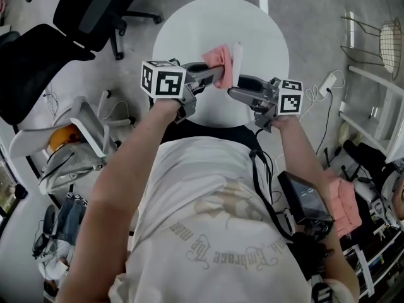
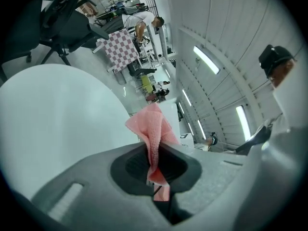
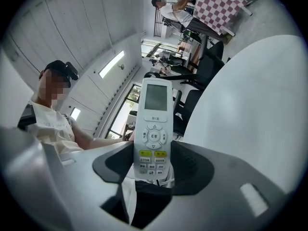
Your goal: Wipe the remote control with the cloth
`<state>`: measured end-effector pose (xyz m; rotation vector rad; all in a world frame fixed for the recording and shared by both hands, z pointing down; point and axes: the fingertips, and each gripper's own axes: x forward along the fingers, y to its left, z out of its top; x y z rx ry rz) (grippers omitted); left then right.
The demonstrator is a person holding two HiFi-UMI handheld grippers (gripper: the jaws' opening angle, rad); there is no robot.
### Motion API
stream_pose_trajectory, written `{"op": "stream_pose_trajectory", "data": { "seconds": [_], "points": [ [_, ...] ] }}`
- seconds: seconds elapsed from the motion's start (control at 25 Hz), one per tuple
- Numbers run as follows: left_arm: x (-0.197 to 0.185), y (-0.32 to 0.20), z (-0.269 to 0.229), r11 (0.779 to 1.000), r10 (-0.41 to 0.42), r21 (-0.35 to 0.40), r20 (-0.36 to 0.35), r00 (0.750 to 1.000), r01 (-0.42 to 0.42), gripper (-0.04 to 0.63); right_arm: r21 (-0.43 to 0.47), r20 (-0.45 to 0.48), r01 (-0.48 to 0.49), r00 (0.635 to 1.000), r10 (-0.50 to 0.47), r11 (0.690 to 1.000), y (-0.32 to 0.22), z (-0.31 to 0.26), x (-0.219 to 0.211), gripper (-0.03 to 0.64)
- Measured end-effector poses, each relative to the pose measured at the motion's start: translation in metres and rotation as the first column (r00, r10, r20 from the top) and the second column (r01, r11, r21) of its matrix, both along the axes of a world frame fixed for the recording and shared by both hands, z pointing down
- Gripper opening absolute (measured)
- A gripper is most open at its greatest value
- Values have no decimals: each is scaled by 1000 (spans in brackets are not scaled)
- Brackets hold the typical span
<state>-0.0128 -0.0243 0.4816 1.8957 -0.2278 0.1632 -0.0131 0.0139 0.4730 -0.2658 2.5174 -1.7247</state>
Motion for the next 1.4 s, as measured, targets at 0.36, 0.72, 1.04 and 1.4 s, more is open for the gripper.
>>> {"op": "stream_pose_trajectory", "data": {
  "seconds": [0.36, 0.72, 1.04, 1.4],
  "points": [
    [-5, 40, 24, 995, 32, -95, 27, 999, -29, 20, -41, 0, -66, 998, 66, 997, -9, 9, 5, 247],
    [-10, 65, 49, 988, 55, -145, 76, 996, -44, 21, -67, -73, -155, 986, 150, 986, -27, 26, 12, 247],
    [-29, 69, 58, 987, -9, -157, 119, 993, 28, 21, -59, -522, -96, 851, 51, 994, -30, 100, 42, 247],
    [-40, 67, 54, 985, -76, -141, 133, 988, 95, 21, -10, -859, 174, 502, -98, 985, -33, 141, 55, 247]
  ]
}}
